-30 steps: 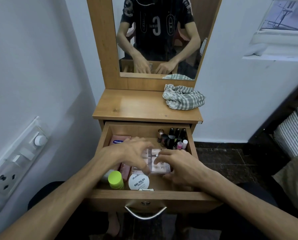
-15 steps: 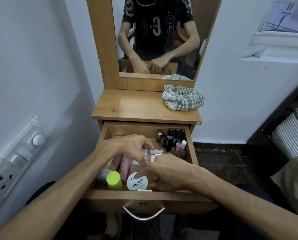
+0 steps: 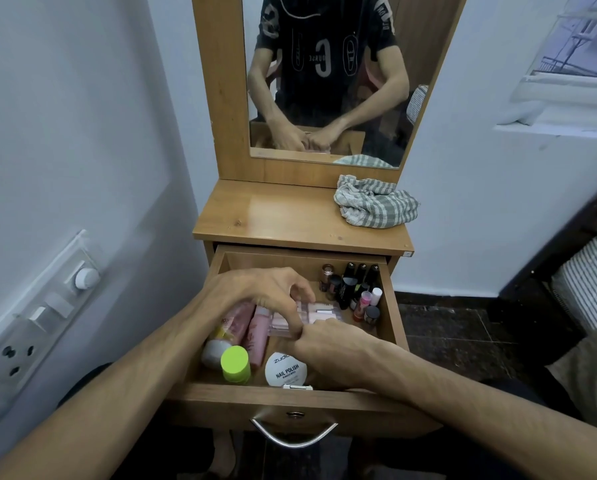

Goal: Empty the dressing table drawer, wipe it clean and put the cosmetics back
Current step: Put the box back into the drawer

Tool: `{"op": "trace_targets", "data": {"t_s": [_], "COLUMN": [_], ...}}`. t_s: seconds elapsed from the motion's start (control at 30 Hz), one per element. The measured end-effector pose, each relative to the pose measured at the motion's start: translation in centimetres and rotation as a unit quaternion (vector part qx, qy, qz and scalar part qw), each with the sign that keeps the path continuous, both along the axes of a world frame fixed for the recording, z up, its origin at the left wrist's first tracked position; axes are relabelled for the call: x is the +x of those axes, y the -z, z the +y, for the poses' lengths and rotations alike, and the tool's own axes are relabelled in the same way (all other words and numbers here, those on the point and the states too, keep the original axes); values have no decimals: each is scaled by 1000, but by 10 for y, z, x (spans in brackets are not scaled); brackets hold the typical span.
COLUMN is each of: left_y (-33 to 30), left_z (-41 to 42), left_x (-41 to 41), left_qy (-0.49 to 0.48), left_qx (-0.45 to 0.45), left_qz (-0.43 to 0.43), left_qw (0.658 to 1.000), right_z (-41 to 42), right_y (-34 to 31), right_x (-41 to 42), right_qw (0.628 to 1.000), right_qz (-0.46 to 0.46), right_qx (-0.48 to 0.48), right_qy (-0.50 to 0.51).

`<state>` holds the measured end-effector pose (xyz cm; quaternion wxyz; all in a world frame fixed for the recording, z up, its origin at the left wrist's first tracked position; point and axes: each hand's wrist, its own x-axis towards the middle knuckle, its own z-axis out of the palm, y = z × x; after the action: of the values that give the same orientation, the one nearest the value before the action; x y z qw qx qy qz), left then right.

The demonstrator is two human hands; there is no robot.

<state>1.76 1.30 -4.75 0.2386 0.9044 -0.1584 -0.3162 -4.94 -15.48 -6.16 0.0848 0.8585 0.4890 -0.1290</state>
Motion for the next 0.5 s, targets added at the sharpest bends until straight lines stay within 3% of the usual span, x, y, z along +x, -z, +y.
{"op": "trace_targets", "data": {"t_s": [0.2,0.5], "left_y": [-1,0], "left_z": [-1,-6], "left_x": [0,-7], "left_qy": [6,-13], "left_qx": [6,-3], "left_qz": [7,0], "left_qw": [1000,1000], "right_z": [0,-42], "right_y": [-8,-27], "right_x": [-2,1], "right_qw": [1000,999], "right_qz": [8,20], "right_qx": [-22,40], "right_qy": [-19,-10]}}
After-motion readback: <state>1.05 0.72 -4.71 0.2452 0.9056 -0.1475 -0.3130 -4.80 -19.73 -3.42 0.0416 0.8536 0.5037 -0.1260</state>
